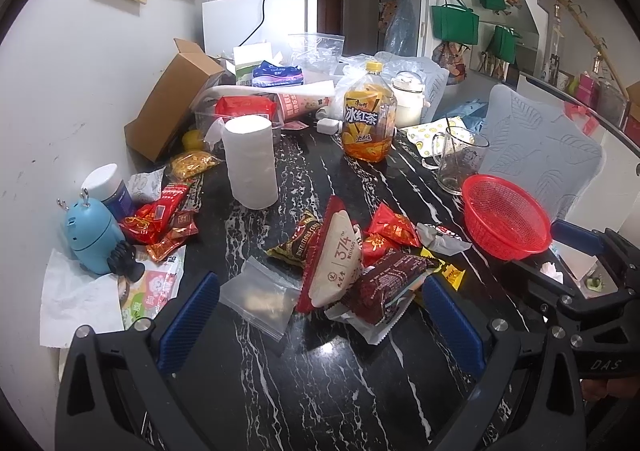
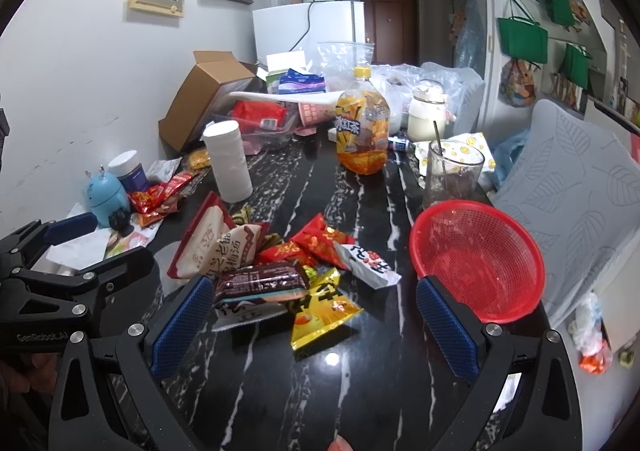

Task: Organize snacks
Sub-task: 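Grasp the clear zip bag with the left gripper while the right grasps the yellow HUA bag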

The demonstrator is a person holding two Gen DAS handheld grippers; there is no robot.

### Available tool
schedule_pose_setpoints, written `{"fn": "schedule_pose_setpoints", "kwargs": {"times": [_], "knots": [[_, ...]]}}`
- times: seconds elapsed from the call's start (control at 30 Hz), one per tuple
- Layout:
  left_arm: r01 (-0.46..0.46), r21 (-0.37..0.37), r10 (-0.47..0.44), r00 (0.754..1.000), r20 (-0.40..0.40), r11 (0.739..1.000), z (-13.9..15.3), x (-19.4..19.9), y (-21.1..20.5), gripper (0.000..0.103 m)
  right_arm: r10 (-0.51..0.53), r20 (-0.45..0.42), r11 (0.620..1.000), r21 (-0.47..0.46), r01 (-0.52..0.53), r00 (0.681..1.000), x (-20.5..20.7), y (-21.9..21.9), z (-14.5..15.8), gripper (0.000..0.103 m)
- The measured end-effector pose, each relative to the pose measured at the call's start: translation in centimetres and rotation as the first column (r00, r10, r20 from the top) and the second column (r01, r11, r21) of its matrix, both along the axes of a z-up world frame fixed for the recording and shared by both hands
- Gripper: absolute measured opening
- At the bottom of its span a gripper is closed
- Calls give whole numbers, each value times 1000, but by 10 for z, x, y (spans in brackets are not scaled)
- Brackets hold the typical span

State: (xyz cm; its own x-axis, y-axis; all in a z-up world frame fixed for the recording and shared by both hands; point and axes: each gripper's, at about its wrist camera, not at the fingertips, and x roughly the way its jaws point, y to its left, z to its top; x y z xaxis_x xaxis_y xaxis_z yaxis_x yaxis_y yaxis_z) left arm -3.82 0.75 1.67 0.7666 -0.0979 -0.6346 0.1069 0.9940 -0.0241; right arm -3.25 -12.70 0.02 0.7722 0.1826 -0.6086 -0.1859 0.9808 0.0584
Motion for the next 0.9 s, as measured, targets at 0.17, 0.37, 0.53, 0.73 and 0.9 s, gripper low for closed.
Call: {"fn": "schedule_pose_setpoints", "kwargs": {"times": [0.17, 0.37, 0.53, 0.73, 0.9], "knots": [[1, -4, -1, 1000, 0, 1000, -1, -4, 2, 103, 6, -1, 1000, 10, -6, 1000, -7, 0, -1, 103], [1, -9, -1, 1000, -8, 1000, -5, -11, 4, 103, 14, -11, 1000, 23, -14, 1000, -11, -1, -7, 103], [6, -33, -7, 999, -32, 999, -14, -9, 8, 103, 30, -34, 999, 45, -29, 999, -9, -2, -16, 98], [24, -53, -28, 997, -73, 998, -32, -2, 12, 103, 52, -84, 997, 57, -47, 995, -1, -2, -37, 94], [24, -72, -32, 994, -109, 997, -47, 7, 16, 103, 59, -136, 997, 63, -51, 989, 15, -3, -56, 88]]}}
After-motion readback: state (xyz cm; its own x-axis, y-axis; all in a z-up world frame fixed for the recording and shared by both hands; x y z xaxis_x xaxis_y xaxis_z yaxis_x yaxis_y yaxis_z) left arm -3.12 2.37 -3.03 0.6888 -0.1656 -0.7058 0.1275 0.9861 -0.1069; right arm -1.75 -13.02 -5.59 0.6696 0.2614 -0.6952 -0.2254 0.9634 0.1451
